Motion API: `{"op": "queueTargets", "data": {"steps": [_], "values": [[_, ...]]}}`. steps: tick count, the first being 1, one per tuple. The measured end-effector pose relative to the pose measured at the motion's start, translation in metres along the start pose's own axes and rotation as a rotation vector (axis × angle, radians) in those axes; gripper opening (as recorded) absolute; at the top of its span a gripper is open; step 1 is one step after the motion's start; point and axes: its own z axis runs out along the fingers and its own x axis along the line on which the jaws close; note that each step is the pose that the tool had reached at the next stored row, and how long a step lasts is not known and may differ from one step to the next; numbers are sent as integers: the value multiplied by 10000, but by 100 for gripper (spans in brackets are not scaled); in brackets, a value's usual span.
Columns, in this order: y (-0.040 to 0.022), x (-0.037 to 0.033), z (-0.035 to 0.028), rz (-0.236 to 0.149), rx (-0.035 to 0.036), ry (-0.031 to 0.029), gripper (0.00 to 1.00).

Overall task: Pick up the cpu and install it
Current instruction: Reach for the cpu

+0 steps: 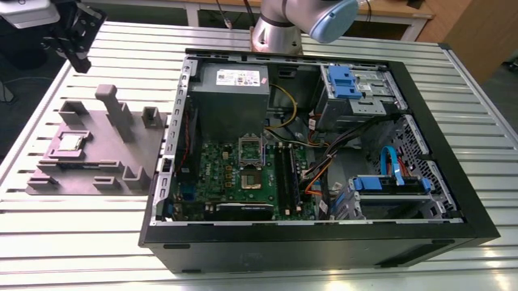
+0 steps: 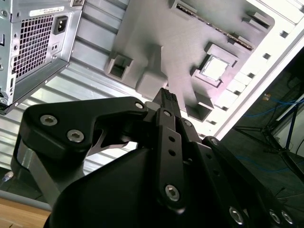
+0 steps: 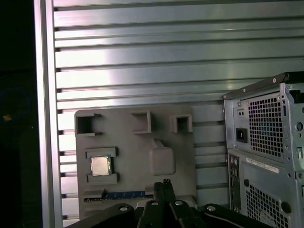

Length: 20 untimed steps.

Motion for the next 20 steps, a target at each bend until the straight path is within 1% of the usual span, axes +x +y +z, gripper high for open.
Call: {"op": "queueTargets", "data": {"steps": [2, 20], "values": [[-1, 14, 4, 0, 0, 0, 10], [-5, 53, 10, 0, 0, 0, 10]]}}
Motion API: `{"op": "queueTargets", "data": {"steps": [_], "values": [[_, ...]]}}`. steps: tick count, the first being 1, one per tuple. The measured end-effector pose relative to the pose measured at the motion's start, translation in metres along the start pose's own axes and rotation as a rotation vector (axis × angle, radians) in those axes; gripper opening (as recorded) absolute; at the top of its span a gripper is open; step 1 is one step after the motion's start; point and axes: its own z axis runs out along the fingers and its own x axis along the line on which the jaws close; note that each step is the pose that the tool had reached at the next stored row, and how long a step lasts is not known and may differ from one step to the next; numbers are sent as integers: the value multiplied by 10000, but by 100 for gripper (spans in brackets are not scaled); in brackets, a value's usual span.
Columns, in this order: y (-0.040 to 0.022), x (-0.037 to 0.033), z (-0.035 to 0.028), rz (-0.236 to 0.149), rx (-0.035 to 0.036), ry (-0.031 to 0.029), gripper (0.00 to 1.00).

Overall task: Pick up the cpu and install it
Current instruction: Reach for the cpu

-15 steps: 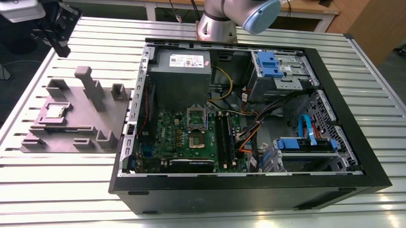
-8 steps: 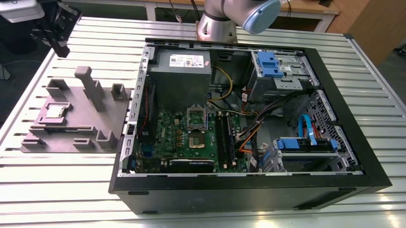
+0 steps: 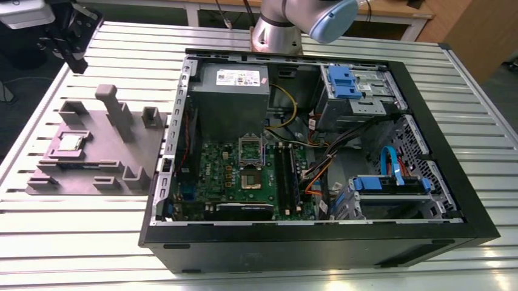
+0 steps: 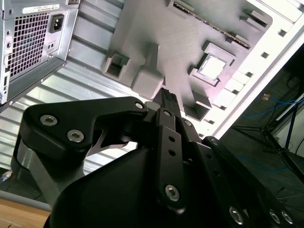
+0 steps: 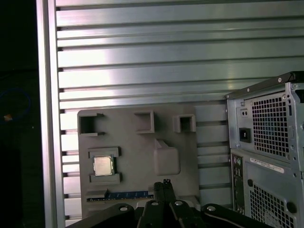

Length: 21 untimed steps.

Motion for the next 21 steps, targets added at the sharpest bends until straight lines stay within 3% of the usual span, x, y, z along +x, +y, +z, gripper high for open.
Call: {"op": "queueTargets", "data": {"steps": [13, 21], "values": [[-1, 13, 10, 0, 1, 1, 10], [-12, 155, 22, 1, -3, 2, 10]]}}
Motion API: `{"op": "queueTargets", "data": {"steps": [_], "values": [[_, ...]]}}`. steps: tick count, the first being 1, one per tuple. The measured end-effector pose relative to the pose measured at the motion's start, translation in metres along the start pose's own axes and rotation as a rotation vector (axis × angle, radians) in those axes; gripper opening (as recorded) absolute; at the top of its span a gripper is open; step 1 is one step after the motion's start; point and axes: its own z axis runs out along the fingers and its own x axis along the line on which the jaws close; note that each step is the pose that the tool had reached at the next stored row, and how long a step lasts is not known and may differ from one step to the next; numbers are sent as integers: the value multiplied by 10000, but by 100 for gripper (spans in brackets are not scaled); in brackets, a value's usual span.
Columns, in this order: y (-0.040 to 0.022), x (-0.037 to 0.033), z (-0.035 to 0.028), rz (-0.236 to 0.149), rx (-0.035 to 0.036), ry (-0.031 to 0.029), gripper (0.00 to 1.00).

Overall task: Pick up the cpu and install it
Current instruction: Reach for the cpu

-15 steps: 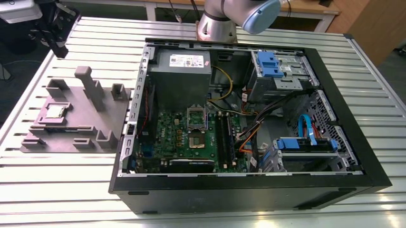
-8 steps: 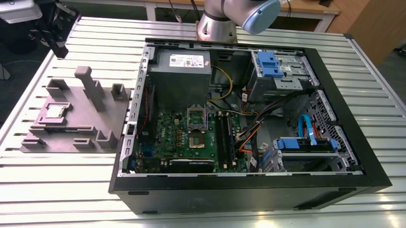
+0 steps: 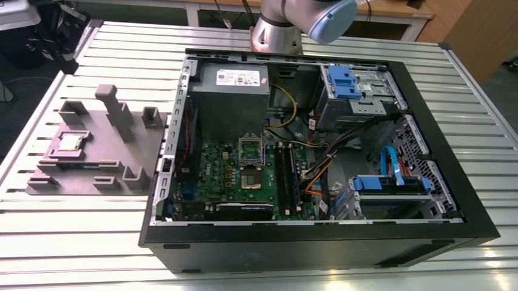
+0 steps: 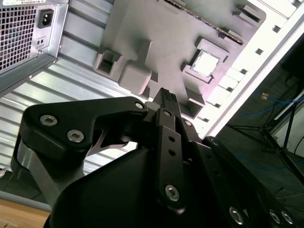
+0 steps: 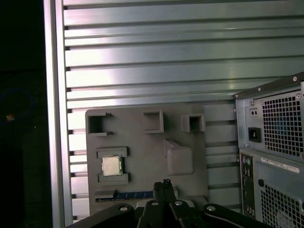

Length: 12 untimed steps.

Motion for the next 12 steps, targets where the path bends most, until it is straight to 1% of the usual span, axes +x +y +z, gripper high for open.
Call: {"op": "queueTargets", "data": {"steps": [4, 12], "values": [[-3, 39, 5, 0, -1, 0, 10], [-4, 42, 6, -1, -1, 1, 10]]}}
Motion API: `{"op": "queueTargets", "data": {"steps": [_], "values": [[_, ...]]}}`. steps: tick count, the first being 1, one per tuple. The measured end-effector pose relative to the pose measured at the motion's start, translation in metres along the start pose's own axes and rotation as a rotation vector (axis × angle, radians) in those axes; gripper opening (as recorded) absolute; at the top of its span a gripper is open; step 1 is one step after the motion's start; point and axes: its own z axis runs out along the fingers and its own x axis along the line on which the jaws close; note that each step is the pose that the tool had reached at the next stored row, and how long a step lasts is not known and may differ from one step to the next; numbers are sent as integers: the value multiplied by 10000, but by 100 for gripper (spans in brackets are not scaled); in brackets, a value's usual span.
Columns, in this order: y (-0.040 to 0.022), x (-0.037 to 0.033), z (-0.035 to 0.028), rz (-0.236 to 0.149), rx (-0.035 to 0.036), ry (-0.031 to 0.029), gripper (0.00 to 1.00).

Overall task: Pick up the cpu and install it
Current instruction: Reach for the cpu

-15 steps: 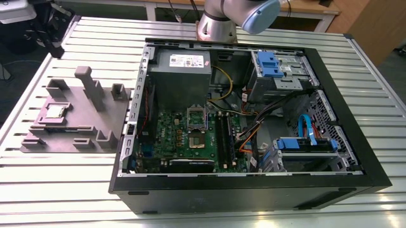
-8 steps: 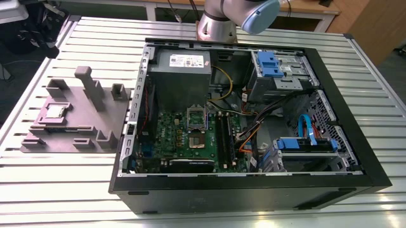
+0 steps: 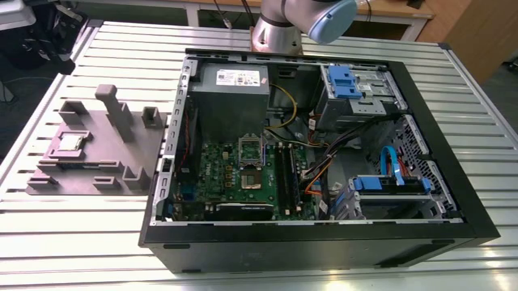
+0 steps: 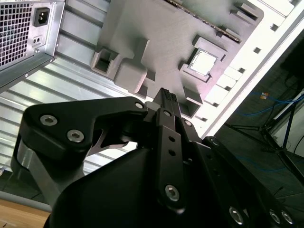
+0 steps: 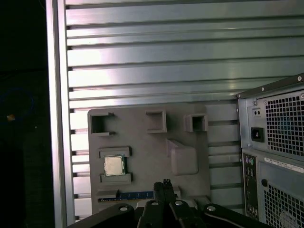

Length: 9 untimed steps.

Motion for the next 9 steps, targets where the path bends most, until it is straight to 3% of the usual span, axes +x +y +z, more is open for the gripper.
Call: {"op": "queueTargets", "data": {"steps": [9], "values": [[0, 6, 1, 0, 0, -1, 10]]}}
